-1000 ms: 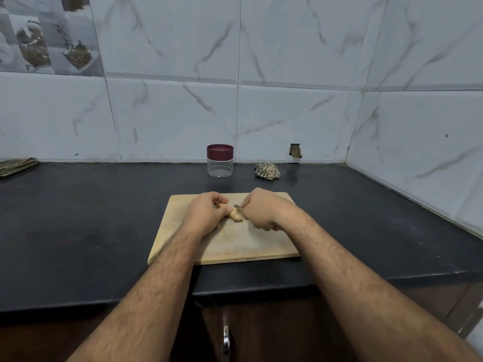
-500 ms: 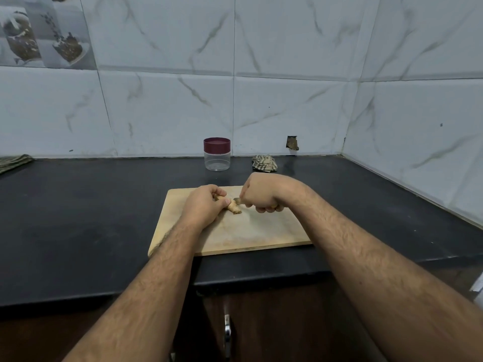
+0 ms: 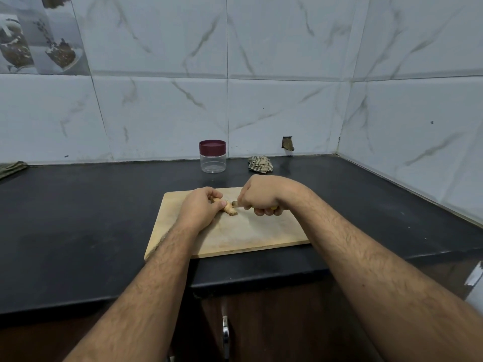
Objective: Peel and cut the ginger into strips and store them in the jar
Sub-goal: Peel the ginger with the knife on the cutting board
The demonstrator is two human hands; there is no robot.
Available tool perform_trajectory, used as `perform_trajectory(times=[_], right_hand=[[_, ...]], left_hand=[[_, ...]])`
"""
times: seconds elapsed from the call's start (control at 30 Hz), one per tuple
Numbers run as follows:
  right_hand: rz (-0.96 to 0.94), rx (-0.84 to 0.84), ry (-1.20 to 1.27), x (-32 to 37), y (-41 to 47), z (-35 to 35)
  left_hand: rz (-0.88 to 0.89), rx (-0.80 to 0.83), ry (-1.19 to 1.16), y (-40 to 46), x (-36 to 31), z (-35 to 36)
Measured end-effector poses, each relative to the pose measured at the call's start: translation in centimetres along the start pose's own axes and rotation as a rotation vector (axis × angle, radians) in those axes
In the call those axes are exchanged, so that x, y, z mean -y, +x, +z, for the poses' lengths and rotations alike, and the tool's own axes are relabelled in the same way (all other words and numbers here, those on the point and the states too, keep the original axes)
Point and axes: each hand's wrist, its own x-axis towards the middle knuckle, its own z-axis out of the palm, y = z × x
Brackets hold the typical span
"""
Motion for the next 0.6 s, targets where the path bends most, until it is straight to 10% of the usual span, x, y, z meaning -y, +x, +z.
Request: perform_trajectory(times=[0.6], right_hand=[[-0.033,-0.052,-0.287,0.4,-1.7,0.2]], left_hand=[[0.027,-0.008,0.007,-0.1,0.1,-0.1]])
